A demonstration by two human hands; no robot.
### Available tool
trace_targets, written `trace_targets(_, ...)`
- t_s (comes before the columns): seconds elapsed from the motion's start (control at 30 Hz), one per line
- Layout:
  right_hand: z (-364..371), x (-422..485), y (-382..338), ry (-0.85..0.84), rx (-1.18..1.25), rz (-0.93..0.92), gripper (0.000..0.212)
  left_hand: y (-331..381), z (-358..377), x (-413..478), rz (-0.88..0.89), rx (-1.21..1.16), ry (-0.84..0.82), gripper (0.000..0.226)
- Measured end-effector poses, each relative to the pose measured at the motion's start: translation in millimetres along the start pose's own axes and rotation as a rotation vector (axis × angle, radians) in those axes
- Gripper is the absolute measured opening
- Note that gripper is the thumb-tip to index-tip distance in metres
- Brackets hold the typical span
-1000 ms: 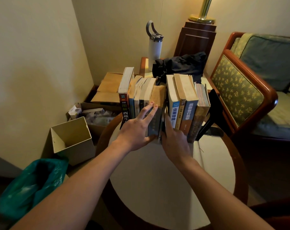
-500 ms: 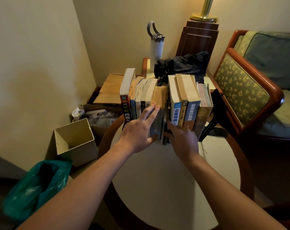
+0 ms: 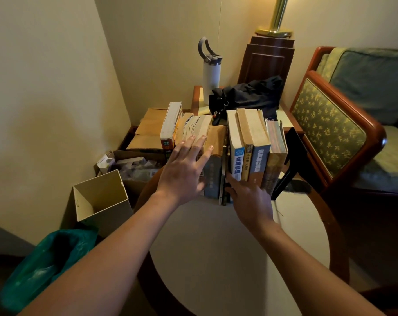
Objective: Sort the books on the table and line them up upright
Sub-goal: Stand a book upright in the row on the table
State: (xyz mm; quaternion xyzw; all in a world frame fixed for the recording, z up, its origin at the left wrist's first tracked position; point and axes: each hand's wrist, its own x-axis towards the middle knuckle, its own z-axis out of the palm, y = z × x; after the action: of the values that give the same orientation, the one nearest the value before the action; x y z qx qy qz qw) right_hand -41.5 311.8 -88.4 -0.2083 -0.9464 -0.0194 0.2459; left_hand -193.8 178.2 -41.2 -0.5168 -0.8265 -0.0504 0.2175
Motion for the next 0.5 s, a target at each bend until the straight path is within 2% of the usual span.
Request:
trace_targets(0.13,6,0,3,0.040,0.033,-0.023,0.051,-2,4,0,0.002,-0.016,0.017,0.082)
trace_targets(0.33,4,-10,3,0.223,-0.025,-0.065,0.056,0,7,1,-0.017,-0.043,0.033,0.080)
trace_targets(0.5,14,-8,10,0.223,0.061,-0.079,0.058,2,6,0,-0.030,-0.050,0.025,0.083)
